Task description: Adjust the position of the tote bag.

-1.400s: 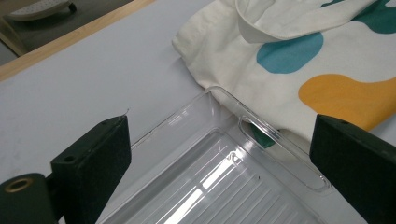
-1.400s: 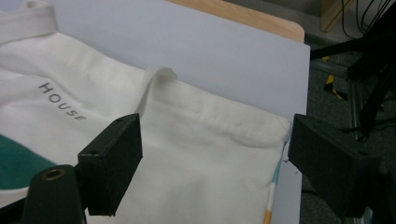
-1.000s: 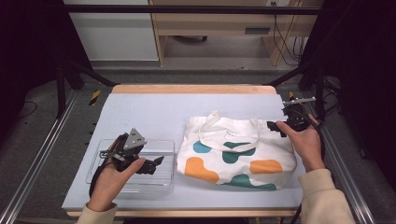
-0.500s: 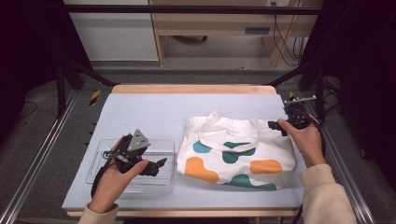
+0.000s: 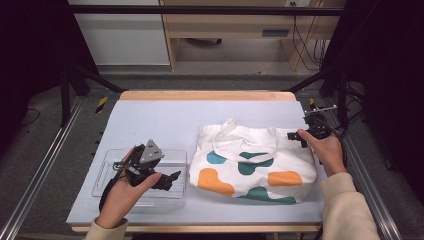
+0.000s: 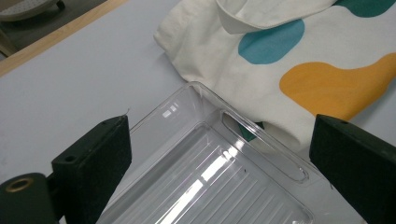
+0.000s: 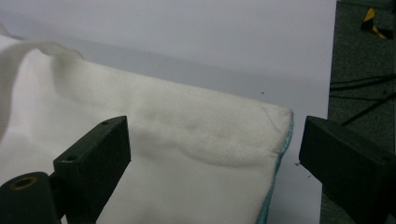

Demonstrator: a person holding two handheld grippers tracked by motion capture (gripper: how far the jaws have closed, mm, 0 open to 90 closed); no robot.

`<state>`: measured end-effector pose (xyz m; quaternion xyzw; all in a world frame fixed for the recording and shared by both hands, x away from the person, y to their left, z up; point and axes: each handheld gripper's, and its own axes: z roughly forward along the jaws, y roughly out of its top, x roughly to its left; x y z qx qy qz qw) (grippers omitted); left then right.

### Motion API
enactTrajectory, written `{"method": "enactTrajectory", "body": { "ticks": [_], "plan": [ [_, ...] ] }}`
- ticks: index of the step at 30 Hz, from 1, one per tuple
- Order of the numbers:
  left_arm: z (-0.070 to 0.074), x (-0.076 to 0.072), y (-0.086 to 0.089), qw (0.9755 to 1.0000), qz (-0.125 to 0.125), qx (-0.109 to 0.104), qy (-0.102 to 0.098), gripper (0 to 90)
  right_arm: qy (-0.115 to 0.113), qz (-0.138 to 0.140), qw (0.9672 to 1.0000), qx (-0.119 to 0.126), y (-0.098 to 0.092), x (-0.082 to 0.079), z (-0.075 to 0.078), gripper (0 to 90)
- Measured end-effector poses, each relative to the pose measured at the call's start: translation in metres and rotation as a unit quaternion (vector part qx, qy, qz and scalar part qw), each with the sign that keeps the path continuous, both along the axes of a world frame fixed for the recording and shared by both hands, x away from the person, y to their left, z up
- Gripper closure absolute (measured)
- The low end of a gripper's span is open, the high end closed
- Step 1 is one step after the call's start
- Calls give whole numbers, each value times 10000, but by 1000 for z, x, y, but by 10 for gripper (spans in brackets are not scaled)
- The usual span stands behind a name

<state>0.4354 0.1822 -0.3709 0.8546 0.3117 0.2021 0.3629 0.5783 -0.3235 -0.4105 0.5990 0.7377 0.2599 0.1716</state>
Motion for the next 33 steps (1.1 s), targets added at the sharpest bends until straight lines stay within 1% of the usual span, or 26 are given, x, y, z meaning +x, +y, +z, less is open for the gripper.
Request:
{"method": "enactTrajectory", "body": {
  "ticks": [1,2,3,5,7,8,10,11,12,13,14,16,18,20,23,28,31,33],
  "plan": [
    [0,0,0,10000,-14,18,-9,55,58,-14,10000,5,-1,1,-3,89],
    [0,0,-1,10000,-20,18,-7,55,53,-1,10000,52,-2,1,-5,90],
    [0,-1,-1,10000,-33,21,-2,55,97,-10,9998,158,-2,1,-6,86],
    [-1,-1,-3,10000,-33,44,1,55,142,30,9998,156,0,0,-8,90],
    [-1,-1,-3,9999,-59,103,10,55,121,59,9997,192,-1,-1,-10,89],
    [-1,-2,-4,9999,-65,96,16,55,133,19,9996,243,-1,-1,-12,93],
    [-2,-2,-5,10000,-66,5,44,55,189,38,9994,285,-3,-1,-15,101],
    [-2,-2,-4,10000,-76,-18,52,55,212,84,9995,210,-3,-1,-17,122],
    [-3,-2,-4,9999,-76,-35,73,55,242,56,9993,279,-2,-1,-17,142],
    [-3,-2,-4,9999,-63,-34,91,55,207,82,9994,246,-1,-3,-16,158],
    [-3,-1,-4,10000,-54,-14,80,55,193,91,9996,170,0,-5,-15,200],
    [-4,-1,-4,9999,-41,-38,87,56,149,38,9999,44,0,-8,-12,292],
    [-4,-1,-4,9999,-45,-52,86,56,-11,-2,10000,-8,0,-13,-8,430],
    [-4,-1,-5,9999,-47,-50,82,56,-126,17,9999,-12,2,-18,-5,526],
    [-3,-1,-5,10000,-56,-40,71,56,-221,165,9996,-63,9,-23,0,639],
    [-2,-2,-5,10000,-24,-47,53,56,-252,297,9989,-260,18,-25,3,752],
    [-1,0,-7,10000,-49,4,48,56,-365,376,9982,-285,22,-29,7,774],
    [-1,2,-11,10000,-56,13,35,58,-521,435,9974,-233,26,-34,12,778]
  ]
}}
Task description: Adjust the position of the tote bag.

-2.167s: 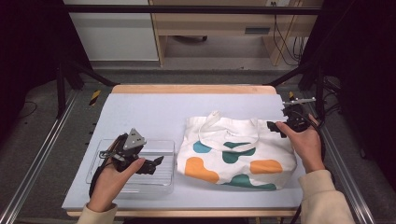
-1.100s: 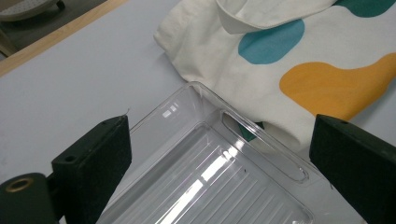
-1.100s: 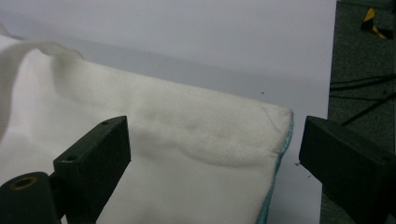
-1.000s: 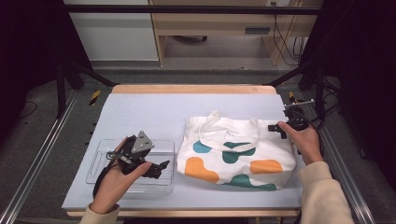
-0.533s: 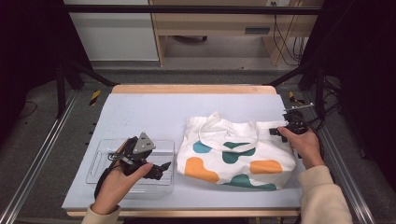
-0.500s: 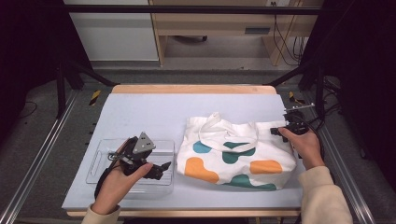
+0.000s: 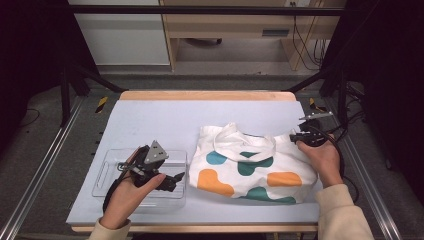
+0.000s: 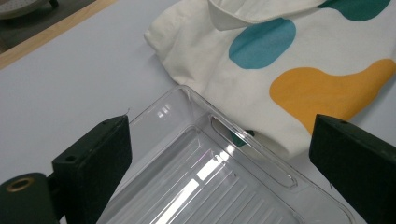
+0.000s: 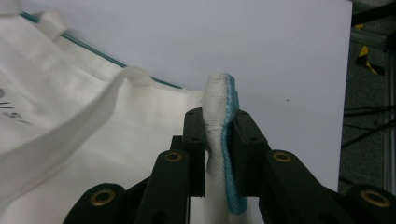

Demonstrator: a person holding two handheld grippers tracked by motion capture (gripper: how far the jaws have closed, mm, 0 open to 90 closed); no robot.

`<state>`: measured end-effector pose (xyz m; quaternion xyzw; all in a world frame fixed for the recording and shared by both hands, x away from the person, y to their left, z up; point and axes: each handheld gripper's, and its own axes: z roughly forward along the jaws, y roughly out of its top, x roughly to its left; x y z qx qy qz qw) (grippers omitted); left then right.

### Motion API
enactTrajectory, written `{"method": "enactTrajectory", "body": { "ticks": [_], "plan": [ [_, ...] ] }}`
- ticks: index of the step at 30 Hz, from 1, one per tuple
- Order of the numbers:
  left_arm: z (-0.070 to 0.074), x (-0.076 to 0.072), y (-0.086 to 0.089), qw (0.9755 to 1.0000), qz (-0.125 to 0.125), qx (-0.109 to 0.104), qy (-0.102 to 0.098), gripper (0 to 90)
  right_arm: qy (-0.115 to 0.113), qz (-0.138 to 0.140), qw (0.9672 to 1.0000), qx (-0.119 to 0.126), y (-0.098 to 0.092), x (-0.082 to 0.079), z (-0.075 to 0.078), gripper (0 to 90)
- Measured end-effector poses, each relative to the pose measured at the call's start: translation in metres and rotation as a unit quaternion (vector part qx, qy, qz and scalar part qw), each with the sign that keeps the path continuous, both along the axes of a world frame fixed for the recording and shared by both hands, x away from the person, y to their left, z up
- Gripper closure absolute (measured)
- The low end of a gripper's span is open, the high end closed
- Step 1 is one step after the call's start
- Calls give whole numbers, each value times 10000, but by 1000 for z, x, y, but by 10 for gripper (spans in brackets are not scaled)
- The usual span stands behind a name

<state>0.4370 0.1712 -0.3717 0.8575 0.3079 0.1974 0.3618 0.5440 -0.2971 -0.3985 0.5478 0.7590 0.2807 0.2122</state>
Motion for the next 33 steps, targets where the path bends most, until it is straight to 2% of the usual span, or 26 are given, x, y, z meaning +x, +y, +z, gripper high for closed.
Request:
{"method": "enactTrajectory", "body": {
  "ticks": [3,7,11,14,15,20,25,27,33],
  "plan": [
    [3,4,-9,9999,-80,86,-29,58,-325,121,9994,70,4,-13,10,782],
    [9,13,-27,9995,-203,200,-130,58,-739,301,9966,187,8,-35,24,785],
    [16,26,-48,9991,-265,261,-196,68,-1116,572,9914,384,13,-59,39,785],
    [20,39,-65,9983,-356,419,-190,73,-1299,738,9876,476,18,-73,49,786],
    [20,42,-71,9982,-401,408,-200,76,-1381,799,9859,496,19,-77,52,786],
    [19,58,-95,9977,-500,434,-136,93,-1567,1042,9805,570,25,-93,62,786],
    [14,71,-111,9976,-506,464,-108,115,-1649,1315,9754,647,28,-106,69,786],
    [13,74,-118,9970,-564,524,-87,116,-1661,1372,9746,613,29,-110,70,786],
    [9,86,-133,9972,-564,481,-88,154,-1699,1487,9718,680,31,-120,74,786]
  ]
}}
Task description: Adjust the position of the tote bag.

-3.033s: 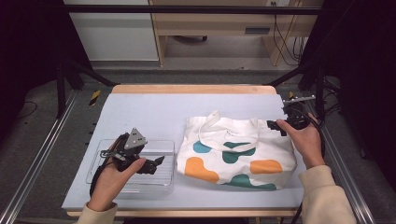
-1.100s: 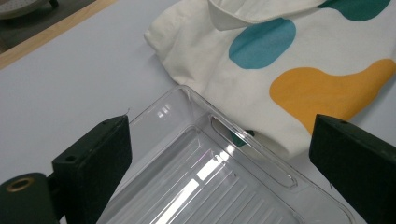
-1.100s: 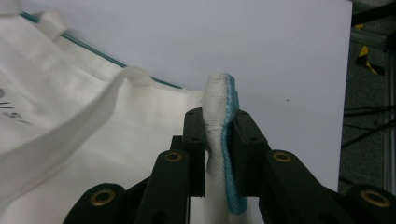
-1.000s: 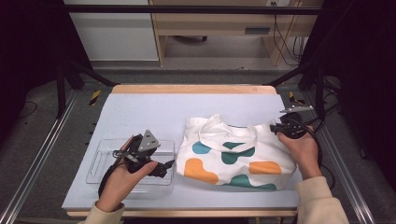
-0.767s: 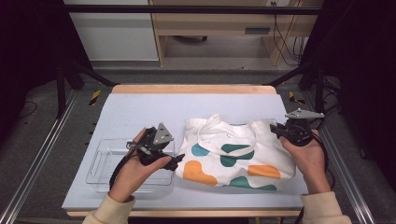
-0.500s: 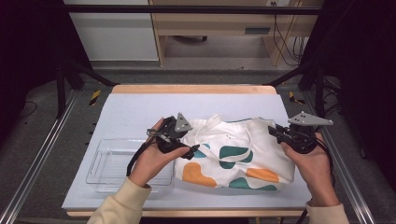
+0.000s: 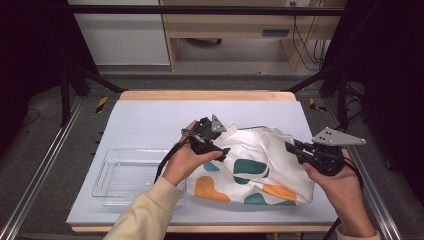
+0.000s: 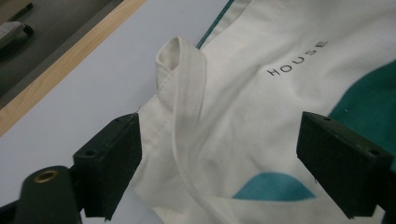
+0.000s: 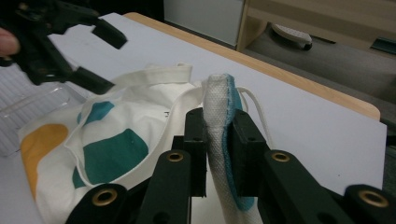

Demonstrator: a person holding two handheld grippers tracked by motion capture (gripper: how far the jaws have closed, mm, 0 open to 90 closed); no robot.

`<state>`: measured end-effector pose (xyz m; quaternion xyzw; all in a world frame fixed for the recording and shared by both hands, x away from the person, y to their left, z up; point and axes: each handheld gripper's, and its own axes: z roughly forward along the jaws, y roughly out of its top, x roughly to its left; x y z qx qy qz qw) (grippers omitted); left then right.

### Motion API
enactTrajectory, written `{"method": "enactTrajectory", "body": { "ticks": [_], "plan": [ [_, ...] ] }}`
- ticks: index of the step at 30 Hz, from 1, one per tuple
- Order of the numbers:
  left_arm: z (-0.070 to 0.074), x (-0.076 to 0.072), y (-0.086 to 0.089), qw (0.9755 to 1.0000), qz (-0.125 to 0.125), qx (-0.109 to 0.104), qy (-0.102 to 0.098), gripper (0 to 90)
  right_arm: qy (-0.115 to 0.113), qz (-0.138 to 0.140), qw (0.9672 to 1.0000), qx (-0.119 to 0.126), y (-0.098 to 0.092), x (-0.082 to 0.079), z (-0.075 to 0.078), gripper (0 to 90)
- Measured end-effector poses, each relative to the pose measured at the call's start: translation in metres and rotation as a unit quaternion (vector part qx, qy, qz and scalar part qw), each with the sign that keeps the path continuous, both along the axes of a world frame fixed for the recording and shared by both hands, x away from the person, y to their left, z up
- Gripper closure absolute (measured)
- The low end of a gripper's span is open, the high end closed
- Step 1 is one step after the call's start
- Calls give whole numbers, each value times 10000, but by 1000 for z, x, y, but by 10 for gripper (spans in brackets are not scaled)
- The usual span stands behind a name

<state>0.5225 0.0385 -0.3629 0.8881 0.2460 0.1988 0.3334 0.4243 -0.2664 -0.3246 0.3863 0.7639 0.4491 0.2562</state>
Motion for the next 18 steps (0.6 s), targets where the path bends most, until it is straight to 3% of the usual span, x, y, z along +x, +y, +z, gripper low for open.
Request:
{"method": "enactTrajectory", "body": {
  "ticks": [3,4,6,9,16,18],
  "plan": [
    [-1,9,-7,10000,-22,12,-93,238,-14,60,10000,-8,2,-4,0,786],
    [-2,12,-9,10000,-38,6,-74,297,-18,84,10000,-7,2,-5,0,786],
    [-3,18,-12,9999,-31,-93,23,336,-30,121,9999,-21,3,-7,0,786],
    [-6,26,-16,9999,109,-86,-2,393,-41,137,9999,-27,3,-8,0,786],
    [-13,39,-21,9998,98,-25,184,523,-42,179,9998,-22,1,-12,-2,786],
    [-16,43,-22,9994,146,-49,324,574,-33,176,9998,4,0,-12,-4,786]
  ]
}}
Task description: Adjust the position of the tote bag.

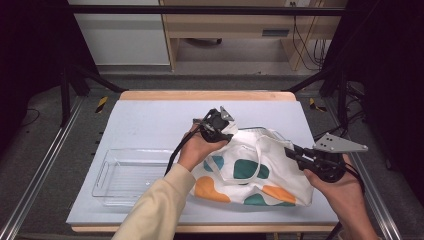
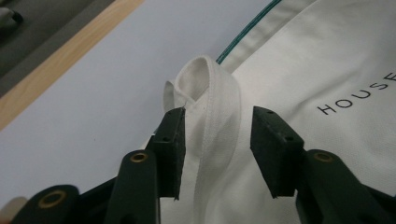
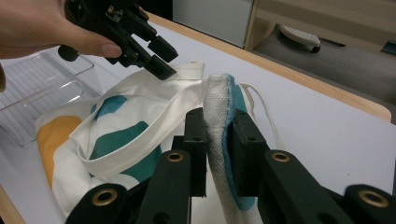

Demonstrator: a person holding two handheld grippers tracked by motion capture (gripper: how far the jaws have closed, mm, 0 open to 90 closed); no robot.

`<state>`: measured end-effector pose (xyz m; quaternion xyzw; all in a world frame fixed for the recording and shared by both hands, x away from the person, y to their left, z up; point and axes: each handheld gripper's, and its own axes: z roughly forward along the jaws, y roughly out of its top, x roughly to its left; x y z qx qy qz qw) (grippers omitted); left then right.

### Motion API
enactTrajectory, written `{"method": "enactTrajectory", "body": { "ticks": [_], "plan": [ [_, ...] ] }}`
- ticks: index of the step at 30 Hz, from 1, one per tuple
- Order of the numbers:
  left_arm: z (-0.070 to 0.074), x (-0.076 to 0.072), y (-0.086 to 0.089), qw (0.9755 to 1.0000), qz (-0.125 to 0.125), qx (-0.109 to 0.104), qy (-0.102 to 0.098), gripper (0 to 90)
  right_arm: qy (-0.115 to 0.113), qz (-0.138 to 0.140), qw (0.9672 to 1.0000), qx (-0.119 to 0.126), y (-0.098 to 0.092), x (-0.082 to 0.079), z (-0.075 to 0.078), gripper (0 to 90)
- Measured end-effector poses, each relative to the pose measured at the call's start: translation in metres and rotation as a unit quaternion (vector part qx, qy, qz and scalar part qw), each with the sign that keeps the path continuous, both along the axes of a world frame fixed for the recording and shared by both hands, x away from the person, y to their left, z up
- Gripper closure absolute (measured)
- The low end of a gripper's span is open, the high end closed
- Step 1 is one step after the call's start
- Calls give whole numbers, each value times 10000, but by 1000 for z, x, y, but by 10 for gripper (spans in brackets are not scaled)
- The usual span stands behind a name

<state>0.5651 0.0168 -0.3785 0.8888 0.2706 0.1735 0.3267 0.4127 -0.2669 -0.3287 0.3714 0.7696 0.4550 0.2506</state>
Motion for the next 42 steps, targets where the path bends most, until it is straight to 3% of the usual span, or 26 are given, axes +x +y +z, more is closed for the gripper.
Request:
{"method": "enactTrajectory", "body": {
  "ticks": [3,6,10,19,29,38,42],
  "plan": [
    [-3,2,-1,9999,-7,31,124,650,21,-5,10000,26,-1,-2,-3,786],
    [-3,0,-3,9999,-24,139,68,741,15,15,10000,26,-1,-6,-5,786],
    [0,-5,3,9999,-71,-40,114,865,26,16,10000,40,-3,-12,-9,786],
    [9,-37,15,9997,-229,-70,48,884,84,14,9999,57,-9,-29,-20,786],
    [7,-75,35,9992,-302,-263,53,885,248,-70,9997,28,-16,-44,-39,786],
    [-4,-100,42,9985,-484,-220,162,886,424,-175,9989,11,-23,-44,-52,786],
    [-7,-109,44,9984,-528,-164,116,886,481,-242,9985,-31,-25,-43,-56,784]
  ]
}}
